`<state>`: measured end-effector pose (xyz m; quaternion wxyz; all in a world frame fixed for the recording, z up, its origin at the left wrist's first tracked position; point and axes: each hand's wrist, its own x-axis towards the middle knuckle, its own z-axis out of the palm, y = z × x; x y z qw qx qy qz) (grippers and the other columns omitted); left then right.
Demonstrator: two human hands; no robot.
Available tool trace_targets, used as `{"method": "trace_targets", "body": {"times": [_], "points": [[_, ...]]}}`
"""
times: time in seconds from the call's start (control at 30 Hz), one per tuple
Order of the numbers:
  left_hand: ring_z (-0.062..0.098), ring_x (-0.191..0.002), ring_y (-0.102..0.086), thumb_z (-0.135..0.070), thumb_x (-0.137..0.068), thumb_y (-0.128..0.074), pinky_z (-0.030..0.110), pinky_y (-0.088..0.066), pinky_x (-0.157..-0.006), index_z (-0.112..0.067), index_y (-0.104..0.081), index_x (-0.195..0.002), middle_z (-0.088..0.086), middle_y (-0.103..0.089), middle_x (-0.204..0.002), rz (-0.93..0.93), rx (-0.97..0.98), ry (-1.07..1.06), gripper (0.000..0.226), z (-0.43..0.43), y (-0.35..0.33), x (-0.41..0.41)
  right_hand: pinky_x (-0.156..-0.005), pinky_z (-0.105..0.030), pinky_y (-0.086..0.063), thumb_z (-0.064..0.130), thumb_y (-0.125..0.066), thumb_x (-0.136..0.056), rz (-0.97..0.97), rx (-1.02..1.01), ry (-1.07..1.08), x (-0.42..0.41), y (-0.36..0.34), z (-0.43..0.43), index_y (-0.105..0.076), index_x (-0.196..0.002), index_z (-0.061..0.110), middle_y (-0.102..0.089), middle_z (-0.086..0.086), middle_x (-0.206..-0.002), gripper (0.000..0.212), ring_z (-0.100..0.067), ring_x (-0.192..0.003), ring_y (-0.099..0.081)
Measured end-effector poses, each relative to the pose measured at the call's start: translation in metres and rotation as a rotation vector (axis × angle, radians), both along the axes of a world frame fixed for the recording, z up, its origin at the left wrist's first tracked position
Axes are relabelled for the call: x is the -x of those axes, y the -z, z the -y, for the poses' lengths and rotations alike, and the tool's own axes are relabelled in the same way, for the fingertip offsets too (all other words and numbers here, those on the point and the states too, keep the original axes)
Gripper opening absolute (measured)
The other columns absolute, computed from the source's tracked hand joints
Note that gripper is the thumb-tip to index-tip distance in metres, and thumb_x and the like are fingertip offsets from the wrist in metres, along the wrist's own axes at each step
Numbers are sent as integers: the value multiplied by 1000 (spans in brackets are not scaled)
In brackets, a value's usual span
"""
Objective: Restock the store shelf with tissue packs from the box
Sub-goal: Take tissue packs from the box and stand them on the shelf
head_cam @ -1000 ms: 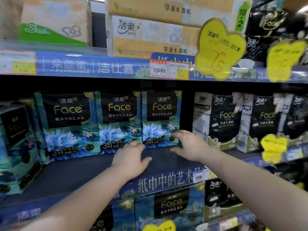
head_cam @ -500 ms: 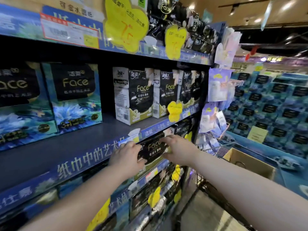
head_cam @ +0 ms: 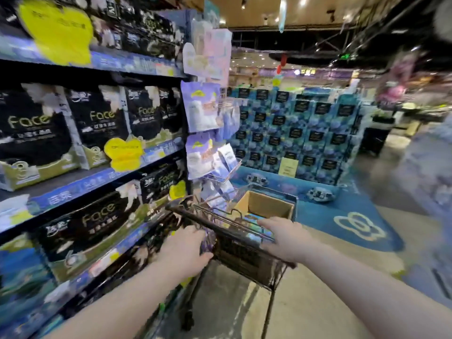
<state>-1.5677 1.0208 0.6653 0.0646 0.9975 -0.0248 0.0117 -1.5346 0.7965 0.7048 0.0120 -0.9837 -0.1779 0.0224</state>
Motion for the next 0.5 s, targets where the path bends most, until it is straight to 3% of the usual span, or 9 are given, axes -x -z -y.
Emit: {"method": "trace_targets", "body": {"times": [0.23, 0.5], "points": [[24, -125, -46, -55, -86, -48, 39, -42, -101, -24, -49, -127, 0, -49, -129, -37, 20, 202, 52, 163, 15, -42, -107, -35, -37, 38, -53, -91, -87, -26, 200, 4, 6, 156, -35, -142, 26, -40, -4, -148, 56, -25, -134, -39], [24, -122, -48, -55, -87, -49, 39, -42, -98, -21, -48, -131, 2, -49, -130, -84, 2, 347, 55, 259, 28, -97, -107, -40, -36, 41, -54, -91, -126, -67, 317, -23, 38, 231, -31, -145, 26, -41, -3, -146, 61, -27, -131, -42]]}}
